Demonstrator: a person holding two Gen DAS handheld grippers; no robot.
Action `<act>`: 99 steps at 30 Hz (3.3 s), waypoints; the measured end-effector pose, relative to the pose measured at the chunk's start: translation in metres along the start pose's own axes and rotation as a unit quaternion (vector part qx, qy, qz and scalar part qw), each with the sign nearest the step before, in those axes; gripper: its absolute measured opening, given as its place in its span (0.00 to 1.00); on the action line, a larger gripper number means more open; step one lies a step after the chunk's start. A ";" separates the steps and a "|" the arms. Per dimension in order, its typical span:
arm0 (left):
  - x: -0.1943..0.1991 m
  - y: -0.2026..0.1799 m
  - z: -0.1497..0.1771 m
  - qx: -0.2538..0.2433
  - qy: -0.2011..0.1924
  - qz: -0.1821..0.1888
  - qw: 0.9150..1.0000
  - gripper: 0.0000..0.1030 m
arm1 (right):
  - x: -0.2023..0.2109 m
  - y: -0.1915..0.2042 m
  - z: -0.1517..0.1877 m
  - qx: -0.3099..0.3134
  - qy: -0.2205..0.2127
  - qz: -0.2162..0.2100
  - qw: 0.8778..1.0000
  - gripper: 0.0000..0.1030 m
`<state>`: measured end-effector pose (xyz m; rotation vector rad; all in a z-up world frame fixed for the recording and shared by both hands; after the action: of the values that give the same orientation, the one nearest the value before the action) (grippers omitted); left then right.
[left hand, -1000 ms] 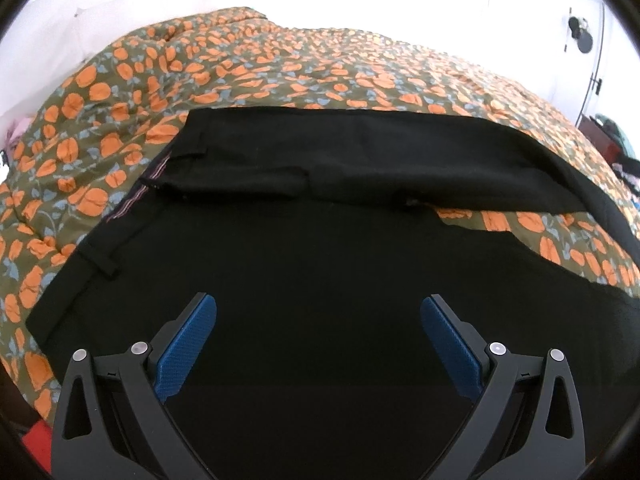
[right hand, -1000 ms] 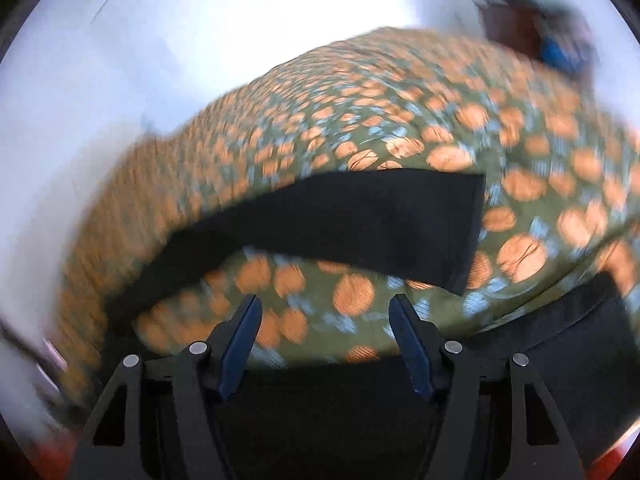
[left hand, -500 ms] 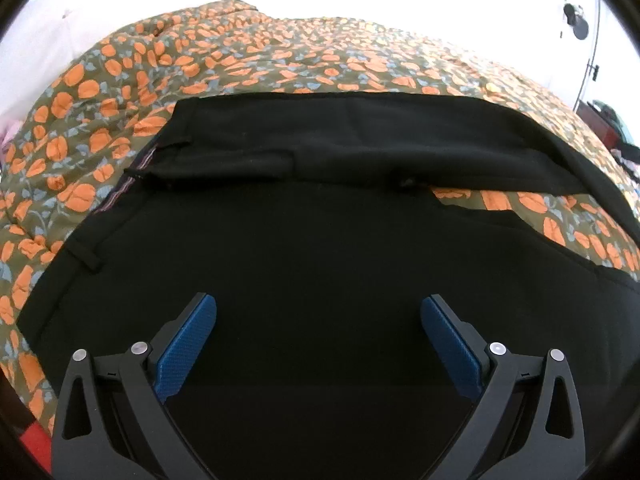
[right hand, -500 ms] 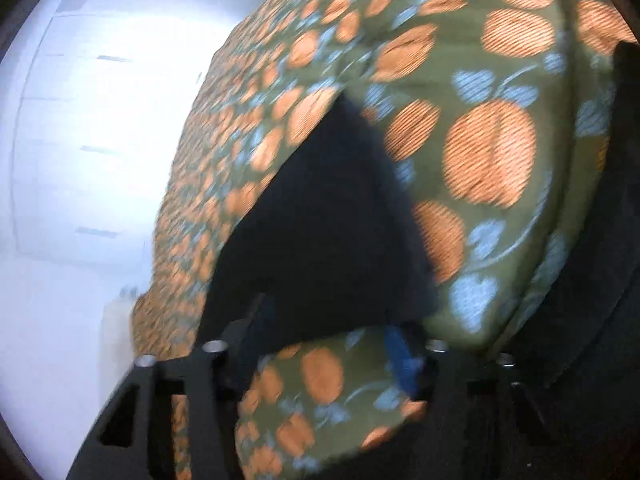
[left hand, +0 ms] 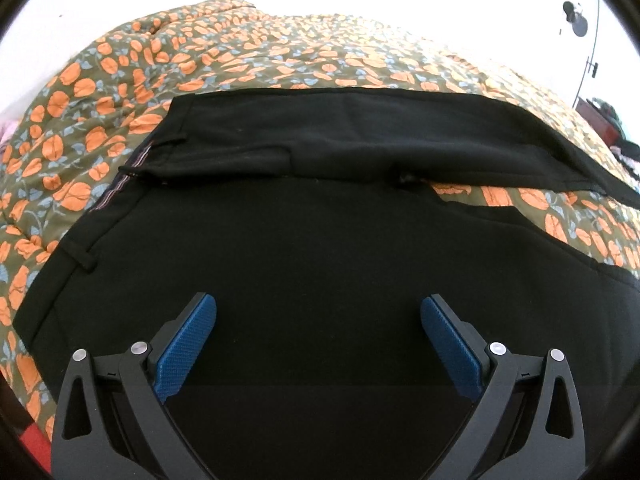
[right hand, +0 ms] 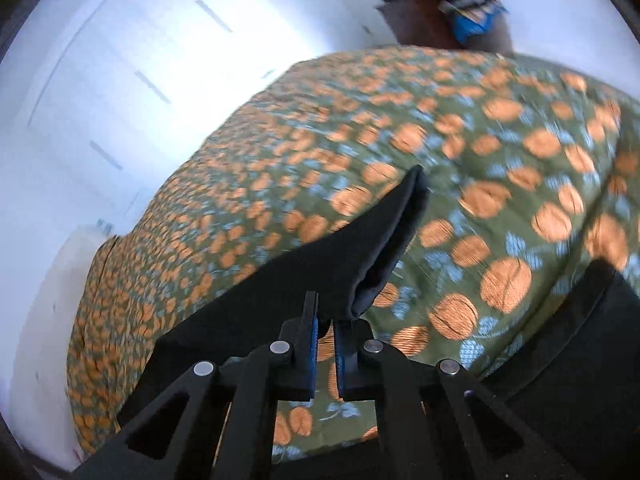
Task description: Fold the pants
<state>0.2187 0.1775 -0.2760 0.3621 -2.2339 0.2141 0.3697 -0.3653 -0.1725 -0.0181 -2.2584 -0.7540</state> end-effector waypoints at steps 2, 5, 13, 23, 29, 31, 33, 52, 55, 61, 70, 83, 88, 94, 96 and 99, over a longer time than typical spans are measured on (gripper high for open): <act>0.000 0.000 0.000 -0.001 0.000 0.000 1.000 0.99 | 0.004 0.010 -0.002 0.011 -0.004 -0.005 1.000 0.07; 0.000 0.001 0.000 -0.002 0.000 -0.001 1.000 0.99 | 0.011 0.018 -0.001 0.018 -0.007 -0.012 1.000 0.07; -0.001 0.000 0.000 -0.001 0.000 -0.001 1.000 0.99 | 0.026 0.034 0.002 0.054 -0.016 -0.021 0.998 0.07; -0.001 0.001 0.001 -0.002 0.000 -0.002 1.000 0.99 | 0.029 0.045 0.005 0.063 -0.017 -0.028 0.997 0.07; -0.001 0.001 0.001 -0.002 0.000 -0.002 1.000 0.99 | 0.035 0.054 0.004 0.077 -0.022 -0.034 0.996 0.07; -0.001 0.001 0.001 -0.002 0.000 -0.002 1.000 0.99 | 0.038 0.058 0.004 0.083 -0.024 -0.036 0.996 0.07; -0.001 0.001 0.001 -0.002 0.001 -0.002 1.000 0.99 | 0.039 0.060 0.003 0.089 -0.025 -0.037 0.995 0.07; -0.002 0.000 0.002 -0.003 0.001 -0.003 1.000 0.99 | 0.043 0.067 0.002 0.092 -0.025 -0.045 0.994 0.07; -0.002 0.000 0.002 -0.003 0.001 -0.003 1.000 0.99 | 0.043 0.067 0.003 0.091 -0.024 -0.045 0.995 0.07; -0.002 0.000 0.002 -0.004 0.001 -0.004 1.000 0.99 | 0.043 0.068 0.003 0.091 -0.023 -0.047 0.995 0.07; 0.009 -0.002 -0.008 0.026 0.034 0.043 0.998 0.99 | 0.050 0.075 0.003 0.083 -0.025 -0.059 0.994 0.07; -0.017 -0.127 -0.154 0.180 0.105 0.343 0.916 0.99 | 0.134 0.110 -0.006 0.146 -0.051 -0.153 0.976 0.06; -0.056 -0.135 -0.167 0.224 0.140 0.321 0.909 0.95 | 0.164 0.106 0.003 0.154 -0.044 -0.187 0.969 0.06; -0.056 -0.109 -0.147 0.301 0.154 0.344 0.876 0.04 | 0.198 0.076 0.016 0.153 -0.031 -0.209 0.965 0.06; -0.026 -0.098 -0.149 0.290 0.122 0.351 0.882 0.03 | 0.193 0.057 0.016 0.149 -0.028 -0.189 0.970 0.06; 0.075 -0.067 -0.160 0.229 0.026 0.361 0.904 0.03 | 0.169 0.032 0.006 0.124 -0.016 -0.162 0.979 0.06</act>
<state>0.3120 0.1445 -0.1150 -0.2539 -2.1536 1.1371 0.2506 -0.3703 -0.0485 0.4691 -2.4003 -0.6330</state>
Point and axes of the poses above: each gripper's, at about its wrist camera, not at the fingertips, and x roughly against the way its jaws point, y to its left, z to its underside, the point moved 9 cm from there along -x, roughly the way its jaws point, and after that the axes turned 2 degrees about x, right-handed, at the moved point
